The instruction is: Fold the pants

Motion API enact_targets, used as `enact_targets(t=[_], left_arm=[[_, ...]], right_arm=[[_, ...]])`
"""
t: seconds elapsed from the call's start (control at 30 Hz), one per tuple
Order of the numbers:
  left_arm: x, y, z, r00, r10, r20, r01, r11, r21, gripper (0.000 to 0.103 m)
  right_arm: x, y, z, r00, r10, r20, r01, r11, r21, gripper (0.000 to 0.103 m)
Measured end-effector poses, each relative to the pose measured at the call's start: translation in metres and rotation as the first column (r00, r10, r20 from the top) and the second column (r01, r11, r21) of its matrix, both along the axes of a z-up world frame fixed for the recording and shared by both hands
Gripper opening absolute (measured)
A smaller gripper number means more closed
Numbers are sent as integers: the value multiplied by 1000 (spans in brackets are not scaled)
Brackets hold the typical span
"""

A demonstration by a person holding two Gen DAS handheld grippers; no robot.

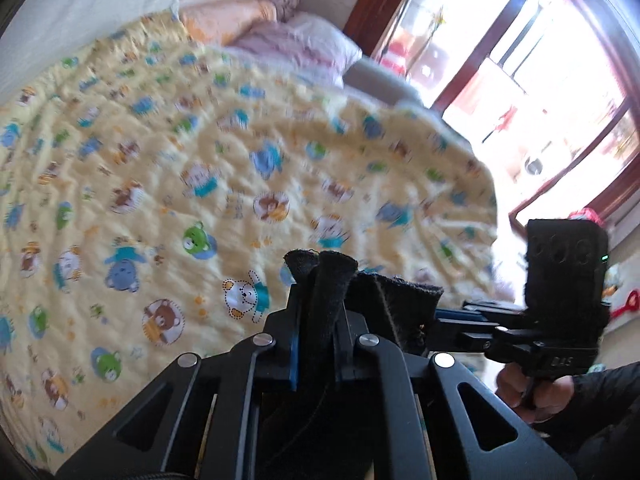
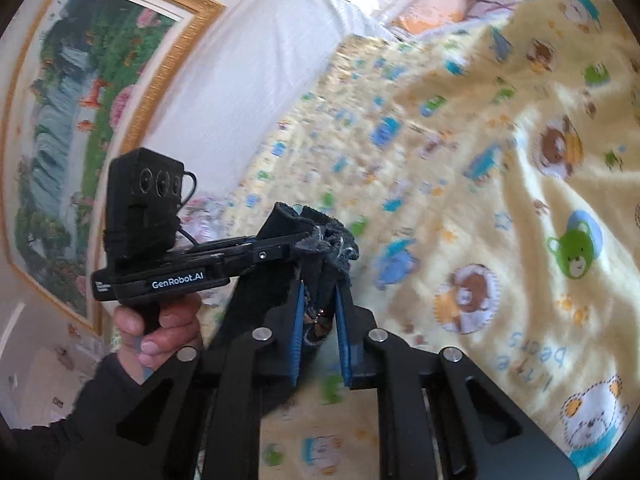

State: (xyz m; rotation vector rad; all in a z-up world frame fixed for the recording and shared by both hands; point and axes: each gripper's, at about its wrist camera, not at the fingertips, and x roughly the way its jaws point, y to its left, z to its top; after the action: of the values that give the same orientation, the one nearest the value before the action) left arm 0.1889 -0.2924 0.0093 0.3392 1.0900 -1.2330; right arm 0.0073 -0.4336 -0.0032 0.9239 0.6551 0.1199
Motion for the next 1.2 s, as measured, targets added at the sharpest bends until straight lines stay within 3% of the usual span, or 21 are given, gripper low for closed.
enact_targets(t=[0.27,0.5,0.9,1.2], left_arm=[[-21,82,53,994,103,36,-97,985,-140,10],[-34,173,49,974,228,0,-224,956,-191,10],[-36,280,-24,906,396,-148,-418,890,-183,10],[-41,304,-44,881,417,-222,-460,864,-203,12]], right_arm=[[1,38,50,975,132,179,-137,990,15,16],[15,97,59,913,315,261,-340,939,58,16],[50,201,7,821,554,137,-566,821,75,16],[66,227,-13,770,636,45,-637,766,84,17]])
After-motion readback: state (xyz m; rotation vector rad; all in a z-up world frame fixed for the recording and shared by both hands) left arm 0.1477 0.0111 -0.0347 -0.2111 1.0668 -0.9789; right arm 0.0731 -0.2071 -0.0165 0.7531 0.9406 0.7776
